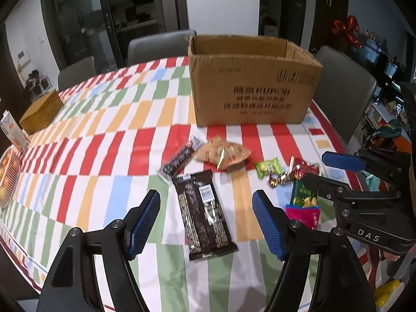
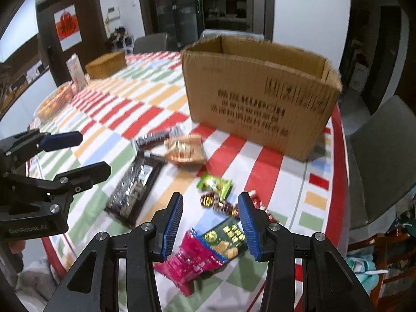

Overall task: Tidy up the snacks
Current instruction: 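Move both open tools back to the snacks on the table, then grasp the gold wrapped candy with the right tool while the left tool grasps the dark chocolate bar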

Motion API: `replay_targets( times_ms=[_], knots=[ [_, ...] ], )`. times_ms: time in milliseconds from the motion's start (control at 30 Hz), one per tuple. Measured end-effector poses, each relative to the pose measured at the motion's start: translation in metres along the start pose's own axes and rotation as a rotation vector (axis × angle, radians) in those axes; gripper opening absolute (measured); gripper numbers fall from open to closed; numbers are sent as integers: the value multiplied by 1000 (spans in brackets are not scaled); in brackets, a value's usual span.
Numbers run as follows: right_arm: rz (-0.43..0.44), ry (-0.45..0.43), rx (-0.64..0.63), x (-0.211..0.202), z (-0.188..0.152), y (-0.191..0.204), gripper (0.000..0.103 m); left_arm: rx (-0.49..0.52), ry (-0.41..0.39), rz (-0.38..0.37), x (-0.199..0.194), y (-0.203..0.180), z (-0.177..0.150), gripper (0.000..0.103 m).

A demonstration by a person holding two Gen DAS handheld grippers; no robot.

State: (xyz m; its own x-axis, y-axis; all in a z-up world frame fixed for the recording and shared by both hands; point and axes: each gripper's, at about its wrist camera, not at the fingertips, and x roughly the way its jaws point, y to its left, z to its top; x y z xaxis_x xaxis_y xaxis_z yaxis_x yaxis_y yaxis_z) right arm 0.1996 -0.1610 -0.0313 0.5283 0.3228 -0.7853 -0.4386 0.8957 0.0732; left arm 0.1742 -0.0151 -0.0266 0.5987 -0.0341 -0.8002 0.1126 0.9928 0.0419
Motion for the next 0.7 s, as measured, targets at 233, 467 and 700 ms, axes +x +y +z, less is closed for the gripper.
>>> replay_targets(
  times_ms=[233,467,700],
  knots=[
    [19,90,-18,29,-7,-2,45,-14,74,12,24,3,-11,73],
    [19,163,-56,54,-6,-4,45,-21,143,12,50,6,-15,73],
    [-15,195,-132,71,-4,-1,41,-29,191,17,72,10,-18,73]
  ],
)
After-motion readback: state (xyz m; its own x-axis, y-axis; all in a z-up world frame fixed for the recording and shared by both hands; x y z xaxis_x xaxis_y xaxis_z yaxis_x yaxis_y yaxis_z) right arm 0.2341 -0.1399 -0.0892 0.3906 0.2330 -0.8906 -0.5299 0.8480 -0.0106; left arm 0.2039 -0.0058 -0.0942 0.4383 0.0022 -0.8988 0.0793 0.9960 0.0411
